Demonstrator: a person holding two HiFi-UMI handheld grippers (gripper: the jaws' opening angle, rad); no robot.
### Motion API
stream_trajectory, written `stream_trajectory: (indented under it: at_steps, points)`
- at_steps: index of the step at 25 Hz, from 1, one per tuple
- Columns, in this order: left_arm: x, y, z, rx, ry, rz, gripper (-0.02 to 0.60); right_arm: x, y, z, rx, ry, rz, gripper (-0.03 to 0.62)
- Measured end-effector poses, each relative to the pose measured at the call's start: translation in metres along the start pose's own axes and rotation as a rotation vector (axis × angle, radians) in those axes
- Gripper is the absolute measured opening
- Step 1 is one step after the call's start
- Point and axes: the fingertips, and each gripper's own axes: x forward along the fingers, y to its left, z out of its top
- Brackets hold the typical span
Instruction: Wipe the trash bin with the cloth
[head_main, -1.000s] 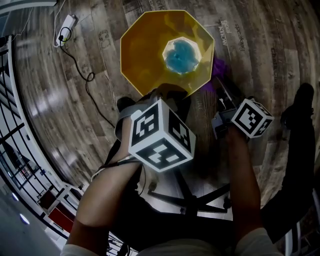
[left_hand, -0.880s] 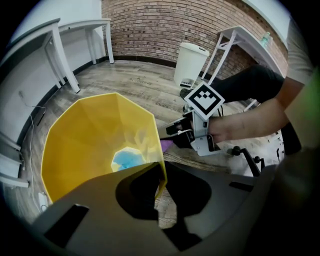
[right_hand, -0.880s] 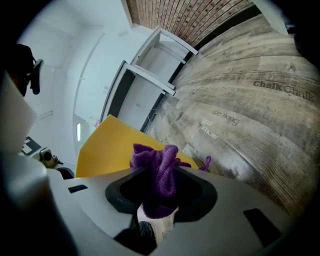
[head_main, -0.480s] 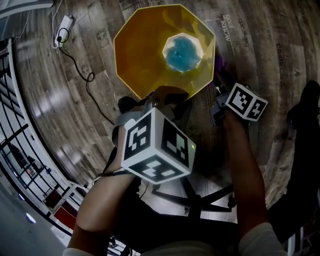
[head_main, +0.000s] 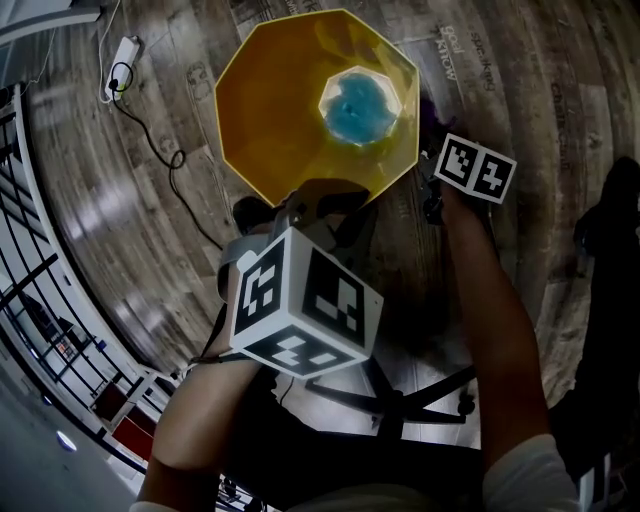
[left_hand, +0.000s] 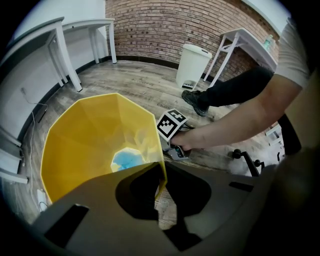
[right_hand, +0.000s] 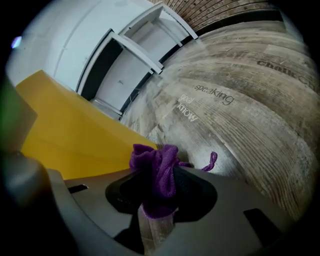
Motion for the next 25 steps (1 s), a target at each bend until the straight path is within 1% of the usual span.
stream_trajectory:
  at_steps: [4,10,13,18,22,25]
  points:
    - [0.001,0.000,0.000,-0.005,0.000,0.004,0.028,0.012,-0.011,-0.003,-0.042,0.045,-0.053,0.140]
    - [0.001,0.003,0.001,-0.020,-0.008,0.035,0.028,0.015,-0.012,0.000,-0.061,0.072,-0.079,0.140]
    - [0.002,0.003,0.001,-0.025,-0.017,0.053,0.028,0.014,-0.013,0.000,-0.104,0.097,-0.106,0.141]
    - [-0.001,0.004,0.000,0.000,-0.035,0.087,0.029,0.013,-0.015,-0.001,-0.183,0.142,-0.145,0.141]
    - [-0.014,0.005,-0.001,-0.047,-0.092,0.115,0.045,0.014,-0.012,0.000,-0.236,0.162,-0.154,0.141]
    - [-0.024,0.006,-0.005,-0.075,-0.133,0.143,0.052,0.011,-0.013,0.005,-0.251,0.150,-0.162,0.141]
